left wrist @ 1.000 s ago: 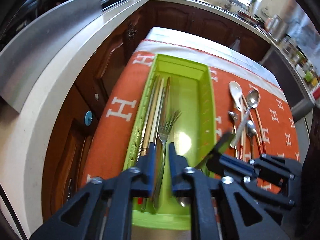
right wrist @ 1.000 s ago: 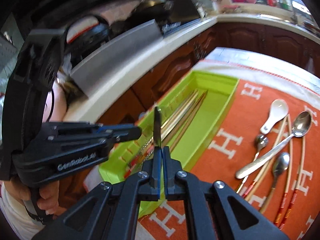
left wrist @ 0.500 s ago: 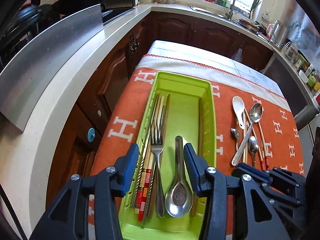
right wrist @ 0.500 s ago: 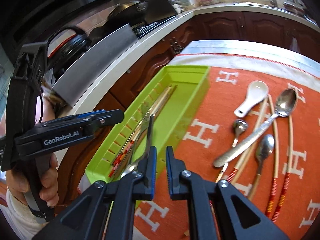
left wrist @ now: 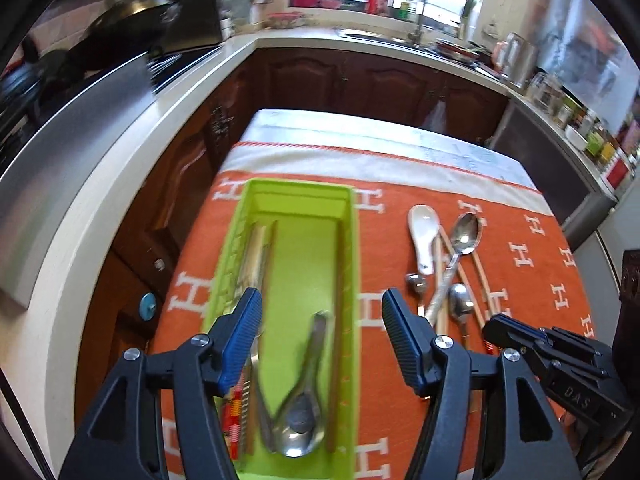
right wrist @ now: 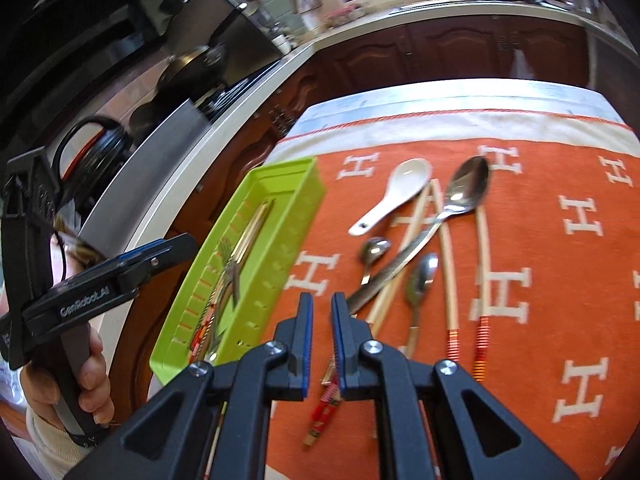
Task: Organize utensils
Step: 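Grasp the white ceramic spoon with the left tool while the right grasps a steel spoon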
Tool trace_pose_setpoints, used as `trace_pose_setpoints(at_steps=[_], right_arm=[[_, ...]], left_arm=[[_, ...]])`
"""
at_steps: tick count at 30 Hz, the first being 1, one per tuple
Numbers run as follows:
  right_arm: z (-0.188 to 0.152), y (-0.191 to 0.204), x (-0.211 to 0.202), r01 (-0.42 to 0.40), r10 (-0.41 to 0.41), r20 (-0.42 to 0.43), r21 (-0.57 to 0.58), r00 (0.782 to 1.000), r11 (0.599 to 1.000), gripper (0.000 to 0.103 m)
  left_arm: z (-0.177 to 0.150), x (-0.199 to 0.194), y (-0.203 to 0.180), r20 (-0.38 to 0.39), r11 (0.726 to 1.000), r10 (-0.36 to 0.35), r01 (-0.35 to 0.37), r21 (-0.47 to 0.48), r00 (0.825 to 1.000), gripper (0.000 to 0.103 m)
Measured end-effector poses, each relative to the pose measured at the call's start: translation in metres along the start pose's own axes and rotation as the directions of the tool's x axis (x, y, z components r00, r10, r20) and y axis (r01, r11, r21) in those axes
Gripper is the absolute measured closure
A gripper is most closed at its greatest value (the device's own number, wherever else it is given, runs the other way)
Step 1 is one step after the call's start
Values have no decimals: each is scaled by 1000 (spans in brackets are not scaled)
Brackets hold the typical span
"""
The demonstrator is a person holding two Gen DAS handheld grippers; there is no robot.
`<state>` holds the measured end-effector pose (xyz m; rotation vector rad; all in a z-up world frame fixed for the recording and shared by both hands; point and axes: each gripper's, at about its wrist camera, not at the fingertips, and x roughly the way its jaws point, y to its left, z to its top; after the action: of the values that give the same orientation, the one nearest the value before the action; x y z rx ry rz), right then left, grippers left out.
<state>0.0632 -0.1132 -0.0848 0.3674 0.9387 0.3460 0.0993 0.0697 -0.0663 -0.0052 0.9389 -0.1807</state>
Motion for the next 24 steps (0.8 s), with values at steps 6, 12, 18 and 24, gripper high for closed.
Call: trace_pose_setpoints(at_steps=[6, 12, 18, 24], right_arm=[[14, -26, -9, 32, -34, 30, 60, 999, 998, 94], [38, -58, -5, 63, -68, 35, 129, 997, 990, 94], [56, -91, 14, 4, -6, 9, 233, 1000, 973, 94], [58, -112, 44, -40, 58, -45, 329, 997, 943, 94]], left_arm=[[18, 17, -34, 1, 996, -72, 72, 44, 997, 43], [46, 53, -53, -60, 982, -190, 190, -1, 980, 48], [65, 100, -71, -144, 974, -226, 223, -38, 964, 56], [72, 139, -82, -214, 971, -238, 229, -68, 947, 57]])
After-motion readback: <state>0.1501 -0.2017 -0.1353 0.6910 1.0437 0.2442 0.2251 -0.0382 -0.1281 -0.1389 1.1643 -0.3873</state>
